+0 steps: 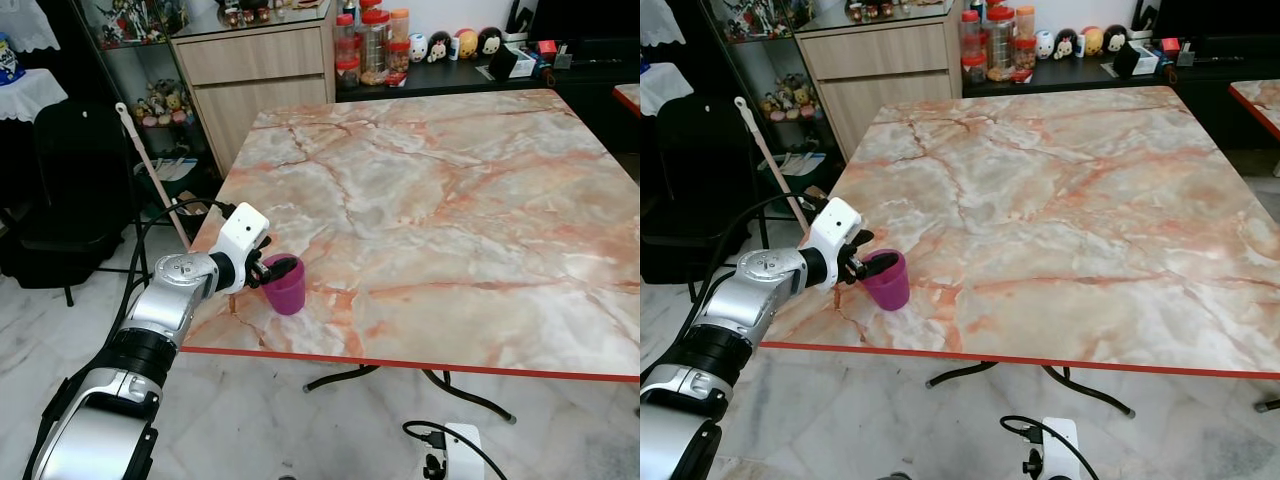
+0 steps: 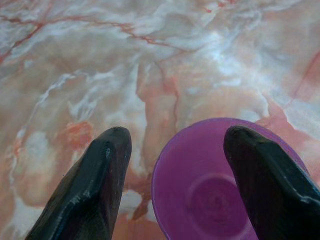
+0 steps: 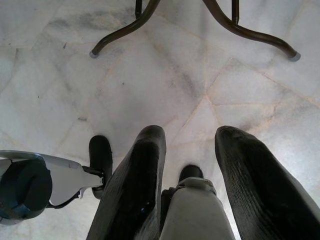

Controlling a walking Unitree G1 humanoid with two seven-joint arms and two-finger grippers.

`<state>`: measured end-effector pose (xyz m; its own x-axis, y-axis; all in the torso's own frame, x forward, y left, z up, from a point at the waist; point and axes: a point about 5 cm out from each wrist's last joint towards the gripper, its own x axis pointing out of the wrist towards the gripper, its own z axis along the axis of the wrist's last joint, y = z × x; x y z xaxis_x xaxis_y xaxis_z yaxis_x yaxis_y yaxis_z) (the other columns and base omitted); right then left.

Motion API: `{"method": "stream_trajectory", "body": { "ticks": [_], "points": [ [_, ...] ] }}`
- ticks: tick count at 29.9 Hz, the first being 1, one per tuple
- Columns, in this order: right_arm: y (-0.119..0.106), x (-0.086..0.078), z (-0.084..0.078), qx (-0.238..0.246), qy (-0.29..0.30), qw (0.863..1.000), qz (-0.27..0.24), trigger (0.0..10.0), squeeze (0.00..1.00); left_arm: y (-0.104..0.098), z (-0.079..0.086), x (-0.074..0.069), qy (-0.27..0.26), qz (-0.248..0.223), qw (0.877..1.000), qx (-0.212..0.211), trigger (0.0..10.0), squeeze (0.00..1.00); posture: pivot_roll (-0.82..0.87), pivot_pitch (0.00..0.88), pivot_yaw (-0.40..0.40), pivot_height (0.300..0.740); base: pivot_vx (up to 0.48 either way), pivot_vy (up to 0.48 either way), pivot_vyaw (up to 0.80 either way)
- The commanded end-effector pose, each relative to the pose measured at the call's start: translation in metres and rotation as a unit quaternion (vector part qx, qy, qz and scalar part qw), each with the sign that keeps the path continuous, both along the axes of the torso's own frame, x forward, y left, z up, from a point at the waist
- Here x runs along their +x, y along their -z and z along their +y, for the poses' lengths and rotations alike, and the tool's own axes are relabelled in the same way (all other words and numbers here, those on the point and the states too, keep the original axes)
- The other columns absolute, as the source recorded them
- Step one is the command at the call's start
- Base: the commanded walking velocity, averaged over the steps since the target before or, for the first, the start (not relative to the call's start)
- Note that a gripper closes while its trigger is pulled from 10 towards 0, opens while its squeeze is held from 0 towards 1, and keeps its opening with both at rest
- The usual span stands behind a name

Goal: Setting the table

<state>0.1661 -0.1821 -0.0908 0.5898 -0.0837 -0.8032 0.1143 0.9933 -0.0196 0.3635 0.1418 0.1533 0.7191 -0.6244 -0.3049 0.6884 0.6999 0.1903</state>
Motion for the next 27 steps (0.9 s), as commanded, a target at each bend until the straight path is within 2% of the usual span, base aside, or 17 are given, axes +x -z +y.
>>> {"method": "stream_trajectory", "body": {
  "ticks": [1, 14, 15, 16, 17, 18, 19, 20, 27],
  "points": [
    [0.000, 0.001, 0.002, 0.004, 0.005, 1.000, 0.000, 10.0, 0.00, -0.002, 0.007, 0.002, -0.001, -0.001, 1.000, 0.018, 10.0, 0.00, 0.08, 0.000, 0.131, 0.712, 0.000, 0.000, 0.00],
    [0.000, 0.002, 0.004, 0.005, 0.003, 1.000, -0.002, 10.0, 0.00, 0.002, 0.006, 0.005, -0.017, 0.007, 1.000, 0.017, 10.0, 0.00, 0.08, 0.000, 0.130, 0.712, 0.000, 0.000, 0.00],
    [0.000, 0.002, 0.003, 0.005, 0.004, 1.000, -0.002, 10.0, 0.00, 0.002, 0.007, 0.006, -0.023, 0.009, 1.000, 0.019, 9.6, 0.00, 0.07, 0.000, 0.131, 0.712, 0.000, 0.000, 0.00],
    [-0.001, 0.002, 0.003, 0.005, 0.007, 1.000, -0.003, 10.0, 0.00, 0.003, 0.008, 0.007, -0.029, 0.012, 0.999, 0.021, 9.2, 0.00, 0.07, 0.000, 0.131, 0.712, 0.000, 0.000, 0.00],
    [0.000, 0.002, 0.002, 0.004, 0.010, 1.000, -0.003, 10.0, 0.00, 0.004, 0.009, 0.008, -0.036, 0.015, 0.999, 0.021, 4.4, 0.00, 0.07, 0.000, 0.131, 0.712, 0.000, 0.000, 0.00],
    [0.000, 0.001, 0.002, 0.004, 0.010, 1.000, -0.003, 10.0, 0.00, 0.004, 0.009, 0.008, -0.037, 0.016, 0.999, 0.021, 2.2, 0.00, 0.07, 0.000, 0.133, 0.712, 0.000, 0.000, 0.00],
    [0.000, 0.001, 0.002, 0.004, 0.011, 1.000, -0.002, 10.0, 0.00, 0.005, 0.009, 0.008, -0.036, 0.017, 0.999, 0.021, 0.6, 0.00, 0.07, 0.000, 0.133, 0.712, 0.000, 0.000, 0.00],
    [0.000, 0.000, 0.001, 0.005, 0.012, 1.000, -0.001, 10.0, 0.00, 0.007, 0.009, 0.007, -0.030, 0.022, 0.999, 0.028, 0.0, 0.00, 0.07, 0.000, 0.131, 0.712, 0.000, 0.000, 0.00],
    [0.000, -0.001, 0.000, 0.003, 0.012, 1.000, -0.001, 10.0, 0.00, 0.009, 0.010, 0.006, -0.027, 0.029, 0.999, 0.029, 0.0, 0.00, 0.07, 0.006, 0.131, 0.712, 0.000, 0.000, 0.00]
  ]
}}
